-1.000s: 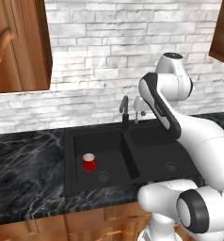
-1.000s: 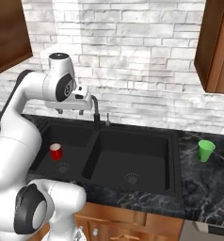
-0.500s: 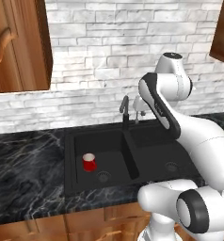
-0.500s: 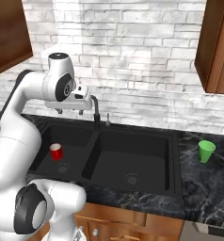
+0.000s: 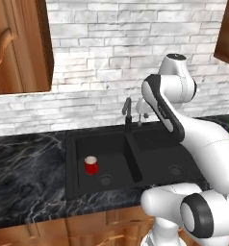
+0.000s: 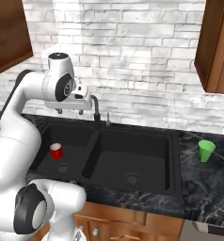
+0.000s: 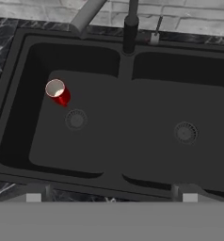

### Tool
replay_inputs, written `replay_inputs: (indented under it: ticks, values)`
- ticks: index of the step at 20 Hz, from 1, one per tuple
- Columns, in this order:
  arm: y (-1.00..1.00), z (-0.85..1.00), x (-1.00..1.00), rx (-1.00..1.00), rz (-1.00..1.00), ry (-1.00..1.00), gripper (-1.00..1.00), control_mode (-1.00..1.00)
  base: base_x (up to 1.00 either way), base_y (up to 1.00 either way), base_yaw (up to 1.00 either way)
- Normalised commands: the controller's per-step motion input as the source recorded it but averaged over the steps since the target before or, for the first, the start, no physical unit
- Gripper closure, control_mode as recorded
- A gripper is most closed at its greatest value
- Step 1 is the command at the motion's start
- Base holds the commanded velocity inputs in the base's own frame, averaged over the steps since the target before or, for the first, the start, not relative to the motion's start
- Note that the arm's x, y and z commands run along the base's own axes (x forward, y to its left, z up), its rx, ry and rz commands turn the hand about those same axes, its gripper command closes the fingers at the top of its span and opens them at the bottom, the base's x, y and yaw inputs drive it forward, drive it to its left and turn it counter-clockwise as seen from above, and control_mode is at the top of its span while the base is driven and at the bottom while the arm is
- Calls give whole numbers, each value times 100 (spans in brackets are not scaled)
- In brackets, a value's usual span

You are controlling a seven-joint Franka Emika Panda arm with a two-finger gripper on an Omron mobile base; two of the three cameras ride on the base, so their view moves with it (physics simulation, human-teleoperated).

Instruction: Move any existing items from the left basin to the right basin for drying. Then move the cup from the counter to the left basin of the sink for washing.

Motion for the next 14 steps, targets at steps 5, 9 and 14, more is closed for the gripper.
replay_inputs:
  ticks: [5, 9, 14]
  values:
    - [0, 0, 0, 0, 0, 0, -100, 100, 3, -46, 2]
    - [0, 0, 0, 0, 0, 0, -100, 100, -21, -62, 1]
    - [0, 0, 0, 0, 0, 0, -100, 100, -16, -54, 0]
